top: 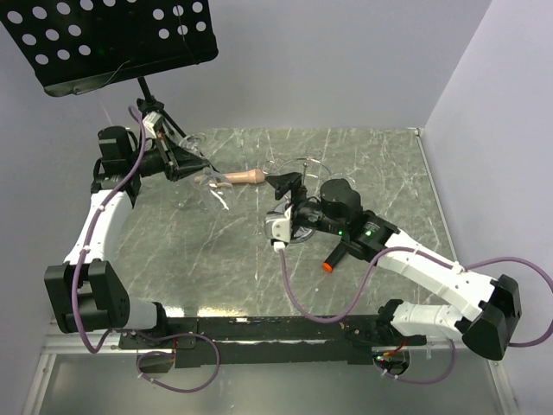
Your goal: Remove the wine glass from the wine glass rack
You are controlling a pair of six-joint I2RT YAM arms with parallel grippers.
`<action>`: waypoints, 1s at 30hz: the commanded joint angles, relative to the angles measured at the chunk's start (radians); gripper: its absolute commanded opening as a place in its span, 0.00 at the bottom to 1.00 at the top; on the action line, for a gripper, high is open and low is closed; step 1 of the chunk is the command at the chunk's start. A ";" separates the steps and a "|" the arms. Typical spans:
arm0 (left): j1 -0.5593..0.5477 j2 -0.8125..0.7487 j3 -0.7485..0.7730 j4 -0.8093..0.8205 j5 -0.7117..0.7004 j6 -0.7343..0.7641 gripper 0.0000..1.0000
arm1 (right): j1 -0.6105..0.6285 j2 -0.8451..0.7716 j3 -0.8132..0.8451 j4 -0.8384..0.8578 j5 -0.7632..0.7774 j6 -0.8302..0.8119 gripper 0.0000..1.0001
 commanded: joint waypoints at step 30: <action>0.059 -0.027 -0.029 -0.052 -0.073 -0.325 0.01 | 0.172 0.337 0.175 0.408 0.016 -0.172 1.00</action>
